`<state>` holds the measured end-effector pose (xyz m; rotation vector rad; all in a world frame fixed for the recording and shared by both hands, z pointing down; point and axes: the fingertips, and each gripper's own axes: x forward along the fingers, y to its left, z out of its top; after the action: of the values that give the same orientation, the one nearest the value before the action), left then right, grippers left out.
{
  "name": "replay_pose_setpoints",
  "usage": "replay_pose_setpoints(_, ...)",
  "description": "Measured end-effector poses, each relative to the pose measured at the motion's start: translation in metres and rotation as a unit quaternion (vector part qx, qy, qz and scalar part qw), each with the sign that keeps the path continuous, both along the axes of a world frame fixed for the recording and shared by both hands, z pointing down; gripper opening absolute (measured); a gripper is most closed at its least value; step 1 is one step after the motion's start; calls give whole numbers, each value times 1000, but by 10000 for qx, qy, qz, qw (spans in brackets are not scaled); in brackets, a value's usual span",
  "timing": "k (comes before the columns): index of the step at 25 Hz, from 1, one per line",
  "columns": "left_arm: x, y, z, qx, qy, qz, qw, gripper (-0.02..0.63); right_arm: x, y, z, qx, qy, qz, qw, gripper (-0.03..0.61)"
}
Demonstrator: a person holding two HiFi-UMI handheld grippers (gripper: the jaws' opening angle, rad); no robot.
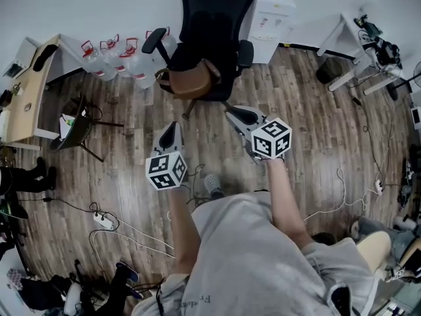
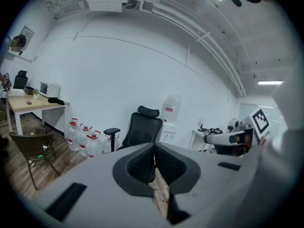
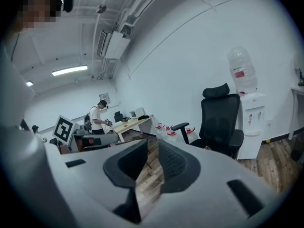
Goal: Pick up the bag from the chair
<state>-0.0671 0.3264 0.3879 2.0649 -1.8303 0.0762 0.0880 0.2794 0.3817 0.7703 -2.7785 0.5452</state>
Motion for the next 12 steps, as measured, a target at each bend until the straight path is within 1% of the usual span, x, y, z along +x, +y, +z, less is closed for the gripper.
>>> replay_pose_setpoints(4,-27,-5,7,-18,-54,-62,10000,13,-21,-4,7,31,48,54,10000,135)
replay_pose_setpoints(5,-32,-6,9,-27,-49,-61,10000,30,-26,-4,8,47,62,54,10000,151)
replay_pose_setpoints(7,-40,-8,13,-48,14,-10,10000,121,-35,-6,8,52,66,49,10000,183)
replay_pose_setpoints(9,-47,-10,15,-44,95,0,9999,155,-42,-8,7,19,54,46,10000,204)
replay_pose_setpoints(10,-51,-10,16,-35,136,-16,9999,177,-45,-10,7,-4,53,35,10000,229)
replay_pose_setpoints(11,-55,-10,17,-30,165,-47,9998,203,-49,-11,7,-20,56,16,10000,255)
replay_pose_setpoints(12,-60,-11,17,-31,177,-90,9998,240,-52,-13,7,-30,60,-4,10000,267)
